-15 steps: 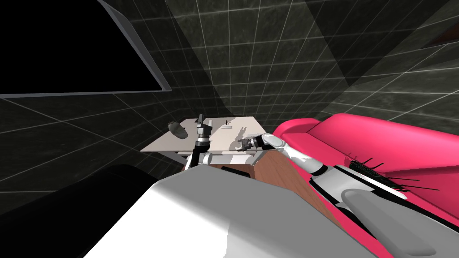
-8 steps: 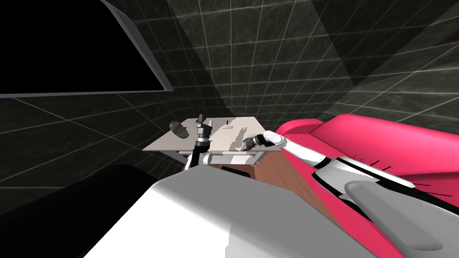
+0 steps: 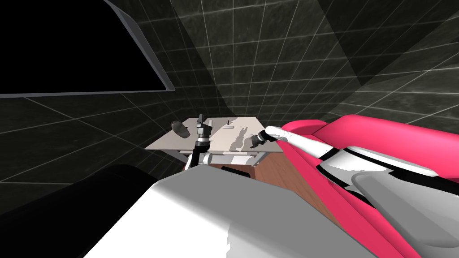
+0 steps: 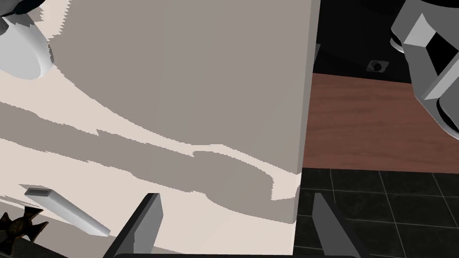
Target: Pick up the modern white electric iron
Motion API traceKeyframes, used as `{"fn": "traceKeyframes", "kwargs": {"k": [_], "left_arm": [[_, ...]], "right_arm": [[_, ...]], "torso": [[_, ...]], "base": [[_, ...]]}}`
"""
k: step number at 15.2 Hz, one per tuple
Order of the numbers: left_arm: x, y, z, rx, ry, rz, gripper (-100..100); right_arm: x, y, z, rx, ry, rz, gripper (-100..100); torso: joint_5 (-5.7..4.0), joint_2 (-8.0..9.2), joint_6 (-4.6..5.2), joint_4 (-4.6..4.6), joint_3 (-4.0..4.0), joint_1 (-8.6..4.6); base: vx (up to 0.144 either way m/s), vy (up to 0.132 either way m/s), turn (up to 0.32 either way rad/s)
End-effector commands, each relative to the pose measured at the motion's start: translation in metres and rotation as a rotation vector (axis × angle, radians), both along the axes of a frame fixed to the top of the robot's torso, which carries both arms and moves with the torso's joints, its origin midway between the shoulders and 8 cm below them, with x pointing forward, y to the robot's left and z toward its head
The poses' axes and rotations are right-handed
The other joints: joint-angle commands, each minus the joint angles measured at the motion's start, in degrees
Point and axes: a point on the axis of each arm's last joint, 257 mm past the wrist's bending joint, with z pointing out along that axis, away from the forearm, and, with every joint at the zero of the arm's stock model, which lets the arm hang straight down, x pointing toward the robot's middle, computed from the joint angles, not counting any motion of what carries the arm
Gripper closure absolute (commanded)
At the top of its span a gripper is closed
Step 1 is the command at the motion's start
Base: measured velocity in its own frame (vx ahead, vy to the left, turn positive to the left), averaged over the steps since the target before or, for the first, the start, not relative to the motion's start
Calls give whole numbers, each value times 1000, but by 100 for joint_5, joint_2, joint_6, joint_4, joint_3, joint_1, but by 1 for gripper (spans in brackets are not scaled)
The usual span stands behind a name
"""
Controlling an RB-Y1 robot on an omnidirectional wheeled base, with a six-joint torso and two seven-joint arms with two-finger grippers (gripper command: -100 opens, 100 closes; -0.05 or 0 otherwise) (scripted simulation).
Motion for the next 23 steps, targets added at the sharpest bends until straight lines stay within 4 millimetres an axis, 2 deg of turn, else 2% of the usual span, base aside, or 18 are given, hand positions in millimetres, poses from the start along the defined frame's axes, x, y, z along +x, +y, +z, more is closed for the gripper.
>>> {"fn": "traceKeyframes", "kwargs": {"k": [1,2,3,4,5,6,7,9,10,12,13,14,15,17,18,19,23], "left_arm": [[0,0,0,0,0,0,0],[0,0,0,0,0,0,0],[0,0,0,0,0,0,0],[0,0,0,0,0,0,0],[0,0,0,0,0,0,0],[0,0,0,0,0,0,0],[0,0,0,0,0,0,0],[0,0,0,0,0,0,0],[0,0,0,0,0,0,0],[0,0,0,0,0,0,0],[0,0,0,0,0,0,0],[0,0,0,0,0,0,0],[0,0,0,0,0,0,0],[0,0,0,0,0,0,0],[0,0,0,0,0,0,0],[0,0,0,0,0,0,0],[0,0,0,0,0,0,0]], "right_arm": [[12,-18,-2,-67,-22,-11,-100],[23,-38,2,-128,-39,-28,-100],[24,-39,2,-136,-44,-26,-100],[35,-59,7,-197,-63,-42,-100],[36,-60,7,-198,-64,-42,-100],[46,-78,13,-253,-83,-58,-100],[46,-78,13,-253,-83,-58,-100],[61,-108,25,-342,-113,-87,-100],[61,-108,25,-342,-113,-87,-100],[71,-128,35,-400,-133,-108,-100],[74,-134,38,-417,-139,-115,-100],[69,-125,35,-392,-131,-104,-100],[68,-130,21,-397,-132,-109,-100],[67,-132,12,-397,-132,-110,-100],[67,-131,17,-398,-129,-109,-100],[67,-131,16,-397,-131,-109,100],[68,-130,17,-395,-133,-108,100]], "torso": [[0,0,0,0,0,0],[0,0,-1,-1,0,1],[0,-1,0,0,-1,1],[-1,-1,0,-1,-1,1],[0,0,1,0,0,0],[-1,1,1,0,0,0],[0,1,0,0,0,0],[0,1,0,0,0,0],[1,0,0,1,1,1],[-1,2,1,0,1,0],[-1,3,2,0,2,-1],[-1,3,0,0,1,-1],[-2,3,1,0,1,-1],[-2,-6,0,-4,-4,1],[-2,-10,1,-4,-7,3],[-1,-8,0,-3,-6,2],[-8,-8,3,-11,-10,-11]], "base": [[6,5,32],[6,6,37],[6,5,27],[5,7,34],[6,5,23],[5,5,29],[4,4,24],[4,5,30],[6,5,27],[4,4,21],[4,4,19],[0,0,0],[17,7,13],[38,16,18],[23,12,1],[8,4,-1],[2,0,2]]}}
